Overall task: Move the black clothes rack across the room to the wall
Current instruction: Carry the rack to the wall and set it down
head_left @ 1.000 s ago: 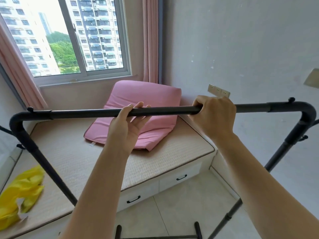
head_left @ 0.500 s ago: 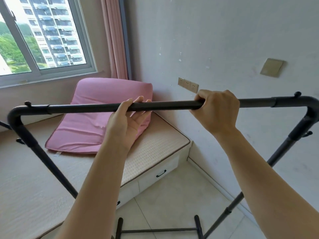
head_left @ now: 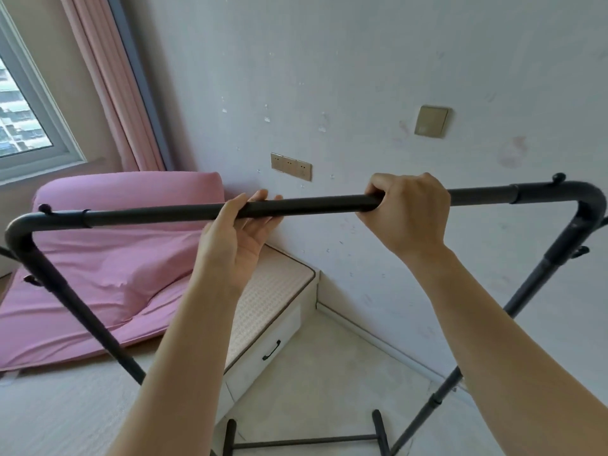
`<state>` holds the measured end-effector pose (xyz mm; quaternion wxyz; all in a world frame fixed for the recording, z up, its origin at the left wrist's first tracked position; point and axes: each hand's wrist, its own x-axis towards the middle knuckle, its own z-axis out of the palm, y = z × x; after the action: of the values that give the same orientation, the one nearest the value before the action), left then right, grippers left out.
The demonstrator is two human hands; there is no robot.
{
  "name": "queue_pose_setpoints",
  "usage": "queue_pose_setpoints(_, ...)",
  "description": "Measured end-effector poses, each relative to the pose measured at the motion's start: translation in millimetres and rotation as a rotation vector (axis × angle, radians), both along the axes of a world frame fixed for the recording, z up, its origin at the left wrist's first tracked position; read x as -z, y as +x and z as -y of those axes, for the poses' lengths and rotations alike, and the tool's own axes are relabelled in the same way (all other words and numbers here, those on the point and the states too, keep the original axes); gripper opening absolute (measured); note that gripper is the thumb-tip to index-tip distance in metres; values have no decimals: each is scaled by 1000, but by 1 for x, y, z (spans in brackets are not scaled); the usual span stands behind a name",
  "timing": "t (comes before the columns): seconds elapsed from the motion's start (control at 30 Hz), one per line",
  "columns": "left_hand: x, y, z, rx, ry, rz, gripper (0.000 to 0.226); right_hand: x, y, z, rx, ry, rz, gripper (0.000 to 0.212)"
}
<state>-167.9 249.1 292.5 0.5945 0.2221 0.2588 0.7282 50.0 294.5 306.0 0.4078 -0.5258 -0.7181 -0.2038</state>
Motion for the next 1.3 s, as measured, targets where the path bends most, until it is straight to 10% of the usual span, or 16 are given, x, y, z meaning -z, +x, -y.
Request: queue_pose_setpoints(1.3,-1,97,-219,335,-3,-14,6,3,92,-133,395,57,-42,22)
